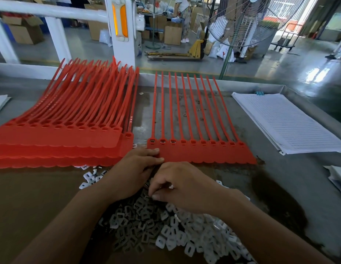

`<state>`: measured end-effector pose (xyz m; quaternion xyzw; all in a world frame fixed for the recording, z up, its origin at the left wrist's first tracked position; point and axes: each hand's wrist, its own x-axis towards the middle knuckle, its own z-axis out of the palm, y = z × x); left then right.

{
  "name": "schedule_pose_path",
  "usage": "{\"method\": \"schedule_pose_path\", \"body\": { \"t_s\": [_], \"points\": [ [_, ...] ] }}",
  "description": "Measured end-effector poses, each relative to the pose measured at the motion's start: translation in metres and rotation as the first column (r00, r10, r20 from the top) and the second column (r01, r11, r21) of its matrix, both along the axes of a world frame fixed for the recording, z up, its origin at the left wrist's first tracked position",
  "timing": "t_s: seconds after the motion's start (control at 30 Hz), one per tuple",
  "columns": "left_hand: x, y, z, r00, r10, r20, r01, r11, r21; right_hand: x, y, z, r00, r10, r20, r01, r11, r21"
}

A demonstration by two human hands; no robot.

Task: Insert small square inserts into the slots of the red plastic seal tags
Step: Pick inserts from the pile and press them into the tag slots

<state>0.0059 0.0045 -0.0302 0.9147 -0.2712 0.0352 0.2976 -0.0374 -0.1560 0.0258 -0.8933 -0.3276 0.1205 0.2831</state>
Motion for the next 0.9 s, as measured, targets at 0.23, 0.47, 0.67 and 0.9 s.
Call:
{"method": "schedule_pose_path", "body": {
  "t_s": [0.23, 0.47, 0.67, 0.9],
  "points": [
    [-0.001, -0.001, 0.002, 1.0, -0.019, 0.004, 0.019, 1.0, -0.006, 0.004, -0.005, -0.004, 0.997, -0.066, -0.031, 0.069, 0.994, 0.088],
    [-0.001, -0.002, 0.004, 1.0, 0.013, -0.019, -0.013, 1.0, 0.024, 0.02, -0.021, 0.003, 0.976, -0.218, -0.008, 0.217, 0.964, 0.157],
    [-0.002, -0.003, 0.004, 0.999, 0.037, -0.038, -0.036, 0.999, 0.013, 0.047, -0.045, 0.0, 0.898, -0.435, -0.071, 0.437, 0.861, 0.258],
    [-0.003, -0.002, 0.007, 0.999, 0.018, -0.036, -0.018, 1.0, 0.013, 0.076, -0.049, -0.005, 0.821, -0.564, -0.09, 0.567, 0.786, 0.245]
  ]
}}
